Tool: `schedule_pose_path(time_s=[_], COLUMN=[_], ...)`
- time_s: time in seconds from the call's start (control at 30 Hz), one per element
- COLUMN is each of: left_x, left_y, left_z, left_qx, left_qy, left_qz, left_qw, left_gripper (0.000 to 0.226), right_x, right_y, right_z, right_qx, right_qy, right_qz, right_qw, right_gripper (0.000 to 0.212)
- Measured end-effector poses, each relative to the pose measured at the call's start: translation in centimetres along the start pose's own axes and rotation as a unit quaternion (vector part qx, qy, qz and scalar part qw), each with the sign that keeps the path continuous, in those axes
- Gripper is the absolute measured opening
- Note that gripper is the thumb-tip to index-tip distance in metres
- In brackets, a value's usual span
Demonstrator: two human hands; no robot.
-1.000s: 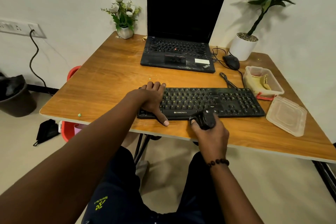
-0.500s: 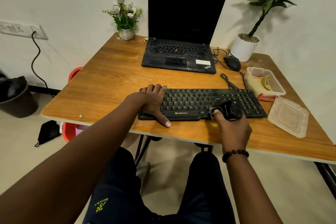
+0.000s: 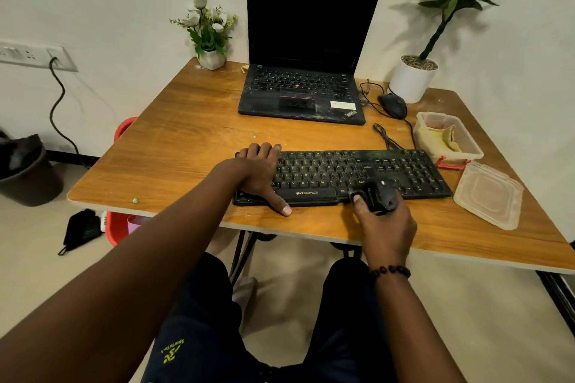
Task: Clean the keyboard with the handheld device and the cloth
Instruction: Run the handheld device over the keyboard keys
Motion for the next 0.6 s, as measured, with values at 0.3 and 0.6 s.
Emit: schedule_pose_path(time_s=[0.3,0.6], left_x=[-1.0,-7.9], left_y=[-0.1,-0.2], left_z=[0.1,2.8], left_qx=[-0.033,-0.296], left_qy=[-0.026,-0.039], left_qz=[0.032,0.161], left_qw=[0.999,0.941], left_gripper=[0.149,0.076], right_x=[-0.6,-1.5], right_y=[-1.0,0.5], right_z=[-0.1,-1.5], right_qx=[0.114,0.015], right_qy=[0.197,0.278], right_qz=[0.160,0.195], right_qw=[0.961,0.940], right_gripper=[0.033,0.043])
Point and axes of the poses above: each hand's wrist, its own y-axis towards the middle knuckle, its own z-axis out of the palm, x = y × z, the point moved 1 cm from there along y, towards the middle knuckle, and after that the axes turned 11 degrees about y, right-handed, at the moved point
